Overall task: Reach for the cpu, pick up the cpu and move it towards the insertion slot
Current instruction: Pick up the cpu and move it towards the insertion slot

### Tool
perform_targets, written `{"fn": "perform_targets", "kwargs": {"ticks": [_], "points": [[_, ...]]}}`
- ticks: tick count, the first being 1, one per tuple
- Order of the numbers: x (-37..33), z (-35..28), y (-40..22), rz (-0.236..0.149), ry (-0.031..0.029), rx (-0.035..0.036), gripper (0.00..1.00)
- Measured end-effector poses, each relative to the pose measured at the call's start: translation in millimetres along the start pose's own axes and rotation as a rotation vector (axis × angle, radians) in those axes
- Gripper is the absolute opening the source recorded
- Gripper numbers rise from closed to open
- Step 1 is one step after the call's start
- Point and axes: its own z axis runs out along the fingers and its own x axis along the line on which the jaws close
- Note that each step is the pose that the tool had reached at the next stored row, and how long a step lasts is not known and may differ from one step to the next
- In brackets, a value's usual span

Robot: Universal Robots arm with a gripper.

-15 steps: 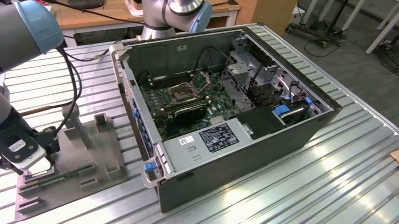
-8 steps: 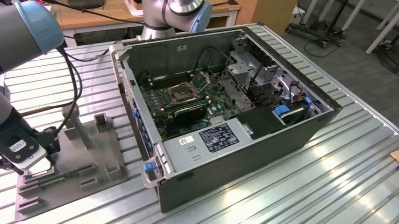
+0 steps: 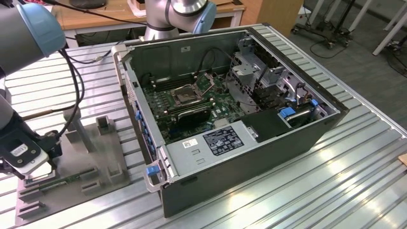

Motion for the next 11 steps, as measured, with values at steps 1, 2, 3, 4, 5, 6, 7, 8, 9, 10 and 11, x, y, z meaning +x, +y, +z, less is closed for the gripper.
{"fn": "perform_targets", "kwargs": {"ticks": [1, 2, 3, 4, 5, 6, 7, 8, 9, 10, 11], "points": [[0.0, 0.5, 0.0, 0.0, -0.0001, 0.0, 0.65], [0.0, 0.7, 0.0, 0.0, 0.0, 0.0, 0.65], [0.0, 0.9, 0.0, 0.0, 0.0001, 0.0001, 0.65], [0.0, 1.2, -0.1, 0.0, 0.0, 0.0, 0.65], [0.0, 1.4, 0.0, 0.0, 0.0, -0.0001, 0.65], [0.0, 1.5, -0.1, 0.0, 0.0, 0.0, 0.65], [-0.1, 1.6, 0.0, 0.0, -0.0002, -0.0001, 0.65], [-0.1, 1.6, 0.0, 0.0, -0.0002, -0.0001, 0.65], [-0.2, 1.6, 0.0, 0.0, -0.0001, -0.0001, 0.65], [-0.3, 1.7, 0.2, 0.0, -0.0002, -0.0001, 0.65], [-0.3, 1.7, 0.6, 0.0, -0.0002, -0.0001, 0.65]]}}
